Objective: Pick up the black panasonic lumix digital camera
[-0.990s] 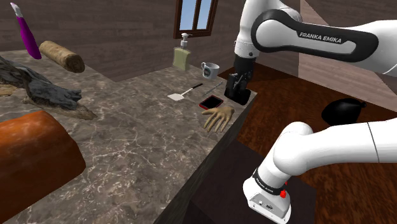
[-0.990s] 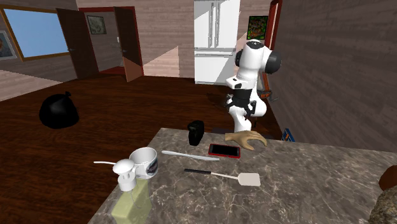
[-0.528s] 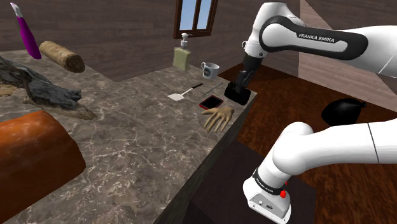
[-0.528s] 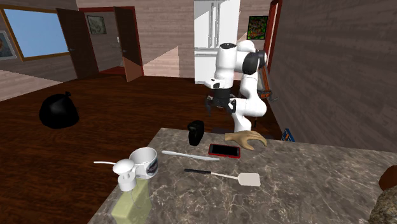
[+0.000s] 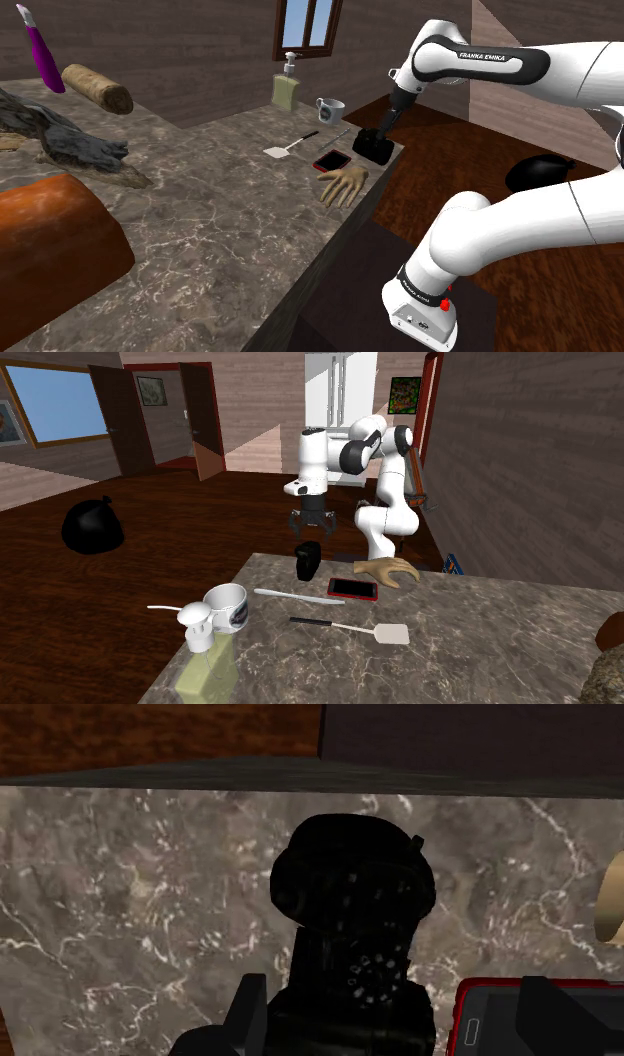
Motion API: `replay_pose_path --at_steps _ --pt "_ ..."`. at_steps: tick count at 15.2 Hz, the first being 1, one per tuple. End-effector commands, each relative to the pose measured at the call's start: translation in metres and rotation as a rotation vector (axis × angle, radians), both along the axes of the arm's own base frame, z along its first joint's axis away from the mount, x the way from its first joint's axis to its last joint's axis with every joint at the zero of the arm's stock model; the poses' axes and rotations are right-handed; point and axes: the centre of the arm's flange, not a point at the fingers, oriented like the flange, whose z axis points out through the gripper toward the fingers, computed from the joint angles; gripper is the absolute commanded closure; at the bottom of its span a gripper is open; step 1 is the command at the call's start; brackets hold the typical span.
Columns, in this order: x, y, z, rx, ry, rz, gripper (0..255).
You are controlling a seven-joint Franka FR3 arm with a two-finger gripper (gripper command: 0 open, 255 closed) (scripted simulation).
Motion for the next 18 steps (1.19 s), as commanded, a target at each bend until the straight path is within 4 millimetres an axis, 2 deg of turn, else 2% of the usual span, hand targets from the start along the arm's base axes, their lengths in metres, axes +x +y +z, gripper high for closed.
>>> replay_pose_path --at_steps 1,7,9,10,18 --pt "0.002 -0.010 -0.008 0.006 -0.009 0.013 0" --pt "0.002 -0.010 -0.039 0.006 -0.009 0.013 0" --pt "0.002 -0.010 -0.042 0.006 -0.009 0.013 0" --pt "0.003 -0.010 -0.042 0.006 -0.009 0.013 255" --pt "0.003 -0.010 -0.042 0.006 -0.009 0.013 255"
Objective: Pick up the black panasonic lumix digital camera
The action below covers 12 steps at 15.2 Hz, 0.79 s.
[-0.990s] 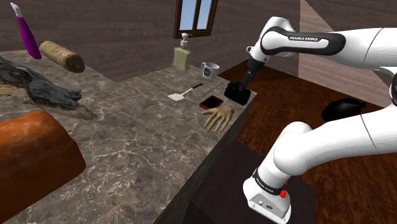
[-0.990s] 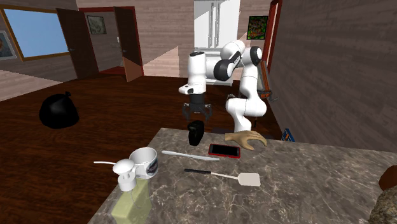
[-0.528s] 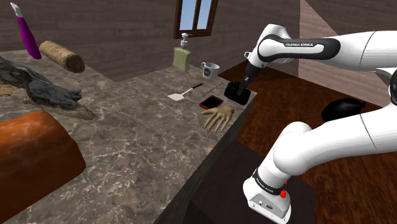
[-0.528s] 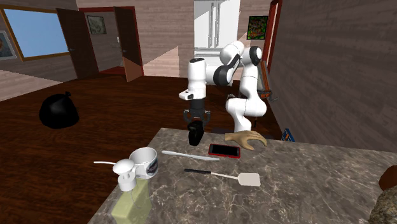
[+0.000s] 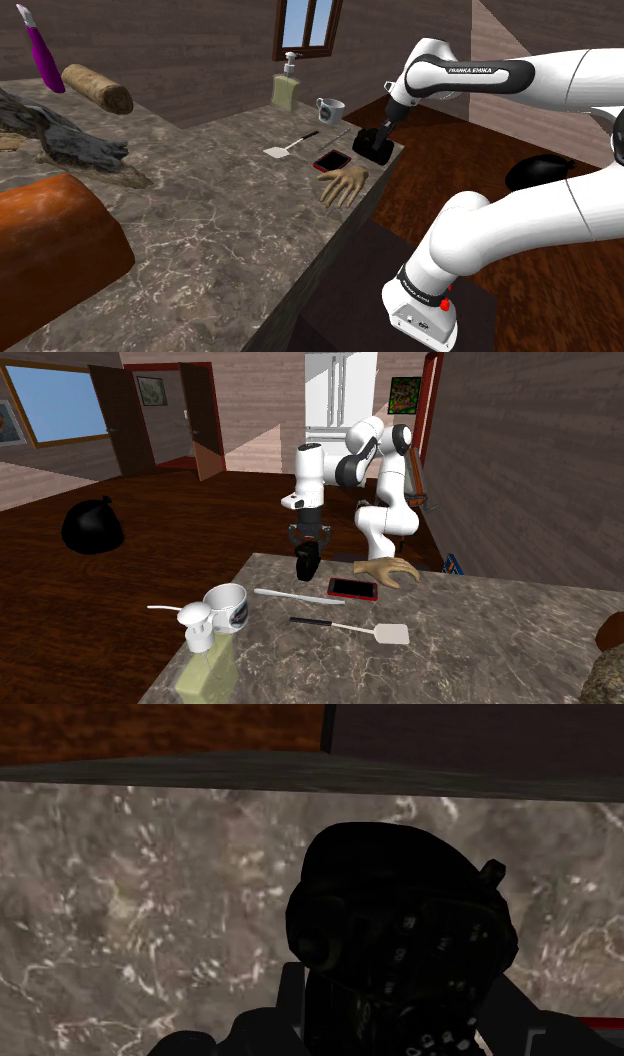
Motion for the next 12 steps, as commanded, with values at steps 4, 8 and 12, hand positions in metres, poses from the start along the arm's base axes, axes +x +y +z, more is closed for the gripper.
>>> replay_pose_path --at_steps 4,8,12 --pt "0.000 0.000 0.015 0.000 0.001 0.001 255" --pt "0.000 0.000 0.036 0.000 0.001 0.001 255" --pt "0.000 0.000 0.057 0.000 0.001 0.001 255"
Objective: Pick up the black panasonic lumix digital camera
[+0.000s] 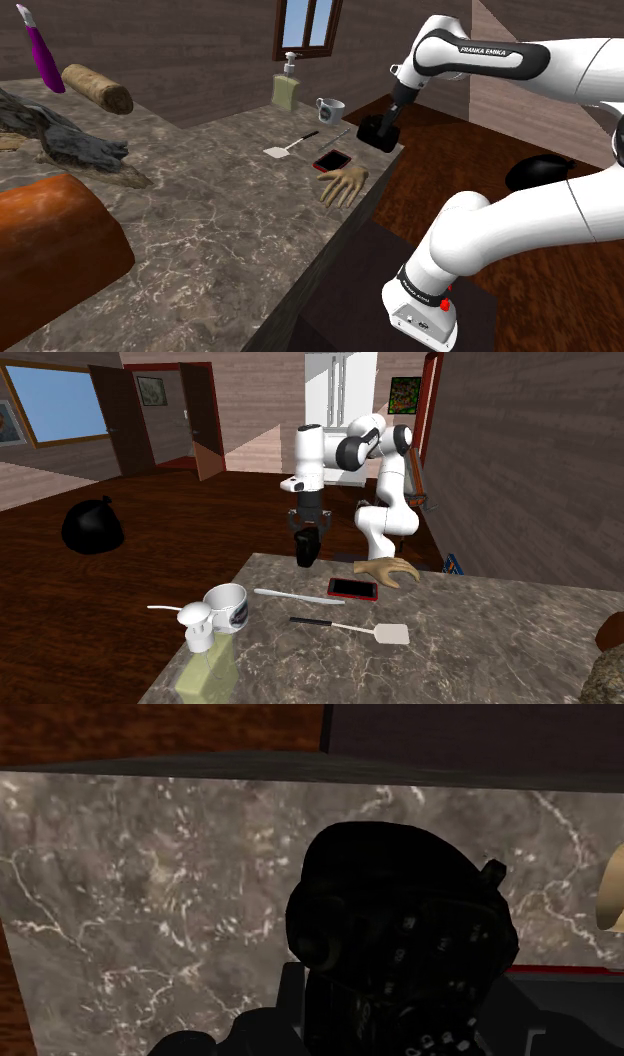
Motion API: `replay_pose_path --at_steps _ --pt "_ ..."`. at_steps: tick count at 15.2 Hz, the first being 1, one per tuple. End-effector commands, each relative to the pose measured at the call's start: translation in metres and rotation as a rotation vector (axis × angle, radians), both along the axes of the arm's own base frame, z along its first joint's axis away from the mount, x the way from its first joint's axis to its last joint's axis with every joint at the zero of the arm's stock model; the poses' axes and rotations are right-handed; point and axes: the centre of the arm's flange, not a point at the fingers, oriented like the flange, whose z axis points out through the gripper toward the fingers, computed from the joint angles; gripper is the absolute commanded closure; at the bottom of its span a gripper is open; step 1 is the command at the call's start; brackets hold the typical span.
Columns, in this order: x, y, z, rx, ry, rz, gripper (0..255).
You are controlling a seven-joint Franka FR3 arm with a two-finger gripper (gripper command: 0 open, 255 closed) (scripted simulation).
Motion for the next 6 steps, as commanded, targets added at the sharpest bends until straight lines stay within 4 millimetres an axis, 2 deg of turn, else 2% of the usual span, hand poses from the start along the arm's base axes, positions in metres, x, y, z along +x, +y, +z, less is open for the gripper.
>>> replay_pose_path --at_steps 1,4,6 --pt "0.000 0.000 0.010 0.000 0.000 0.000 255" --pt "0.000 0.000 0.026 0.000 0.000 0.000 255" --pt "0.000 0.000 0.027 0.000 -0.001 0.000 255"
